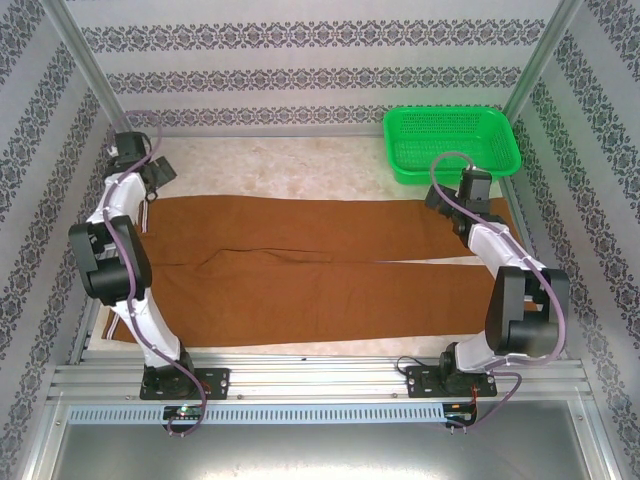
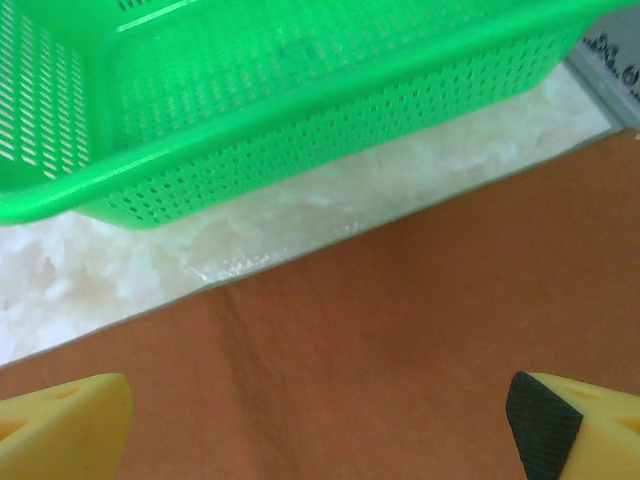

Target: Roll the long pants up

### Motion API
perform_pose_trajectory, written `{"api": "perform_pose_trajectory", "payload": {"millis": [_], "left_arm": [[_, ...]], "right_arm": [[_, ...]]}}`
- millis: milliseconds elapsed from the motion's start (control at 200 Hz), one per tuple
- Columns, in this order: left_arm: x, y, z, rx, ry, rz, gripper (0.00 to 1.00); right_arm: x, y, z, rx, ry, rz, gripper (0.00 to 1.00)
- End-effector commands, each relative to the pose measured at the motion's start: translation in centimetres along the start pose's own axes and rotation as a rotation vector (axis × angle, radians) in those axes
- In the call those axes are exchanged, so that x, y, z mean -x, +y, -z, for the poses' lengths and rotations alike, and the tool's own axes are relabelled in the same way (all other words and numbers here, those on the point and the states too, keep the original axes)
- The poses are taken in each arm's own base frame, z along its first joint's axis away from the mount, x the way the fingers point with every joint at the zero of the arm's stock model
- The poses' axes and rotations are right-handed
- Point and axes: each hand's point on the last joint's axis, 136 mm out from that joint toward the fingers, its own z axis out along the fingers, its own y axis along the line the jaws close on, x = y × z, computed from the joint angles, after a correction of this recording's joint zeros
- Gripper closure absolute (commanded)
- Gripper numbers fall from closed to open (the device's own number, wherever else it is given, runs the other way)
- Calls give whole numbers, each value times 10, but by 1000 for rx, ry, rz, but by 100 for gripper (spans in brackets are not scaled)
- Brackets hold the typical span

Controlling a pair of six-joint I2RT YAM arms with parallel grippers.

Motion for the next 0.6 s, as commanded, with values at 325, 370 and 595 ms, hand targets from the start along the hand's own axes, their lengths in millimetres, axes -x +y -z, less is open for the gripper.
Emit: {"api": "perform_pose_trajectory", "payload": {"millis": [325,370,595], "left_arm": [[-38,45,-56,150,215,-36,0],[-38,48,-59,146,221,-25,0],[-56,45,-90,119,344,-59,0]], "right_arm": [[3,4,3,7,38,-44,2],[5,4,3,7,35,-40,2],[5,-1,1,-26,41,-47,2]]}}
